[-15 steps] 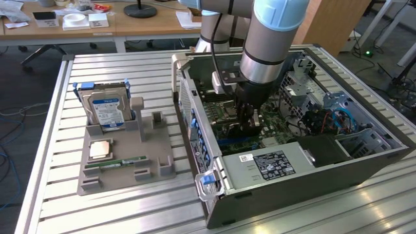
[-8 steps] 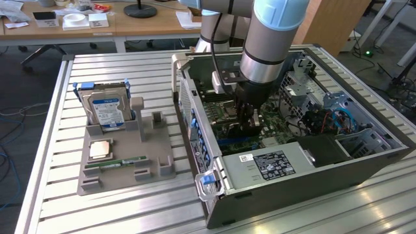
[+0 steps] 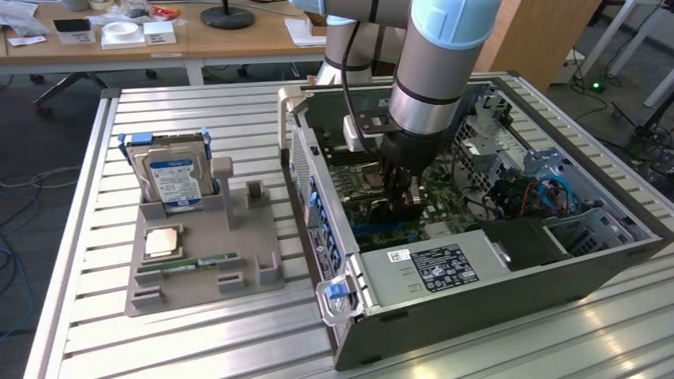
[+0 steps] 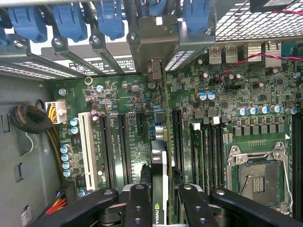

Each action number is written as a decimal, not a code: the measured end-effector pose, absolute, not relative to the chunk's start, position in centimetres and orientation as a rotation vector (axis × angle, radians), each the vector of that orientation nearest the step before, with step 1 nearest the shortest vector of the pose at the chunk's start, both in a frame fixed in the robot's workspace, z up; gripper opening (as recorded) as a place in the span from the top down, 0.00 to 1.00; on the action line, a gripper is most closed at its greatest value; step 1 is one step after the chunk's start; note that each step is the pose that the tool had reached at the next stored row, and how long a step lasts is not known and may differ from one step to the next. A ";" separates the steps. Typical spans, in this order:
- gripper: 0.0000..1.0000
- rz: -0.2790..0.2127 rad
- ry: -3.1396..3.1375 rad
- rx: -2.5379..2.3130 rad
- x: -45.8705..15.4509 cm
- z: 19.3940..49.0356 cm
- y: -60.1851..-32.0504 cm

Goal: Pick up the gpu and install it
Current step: 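Insert the gpu into the slot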

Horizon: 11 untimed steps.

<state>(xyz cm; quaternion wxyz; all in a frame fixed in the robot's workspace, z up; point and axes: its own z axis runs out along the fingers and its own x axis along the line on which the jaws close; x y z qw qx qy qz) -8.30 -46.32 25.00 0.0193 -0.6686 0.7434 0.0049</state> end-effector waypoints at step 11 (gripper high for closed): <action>0.74 0.015 2.307 -2.075 -8.3 25.0 -46.3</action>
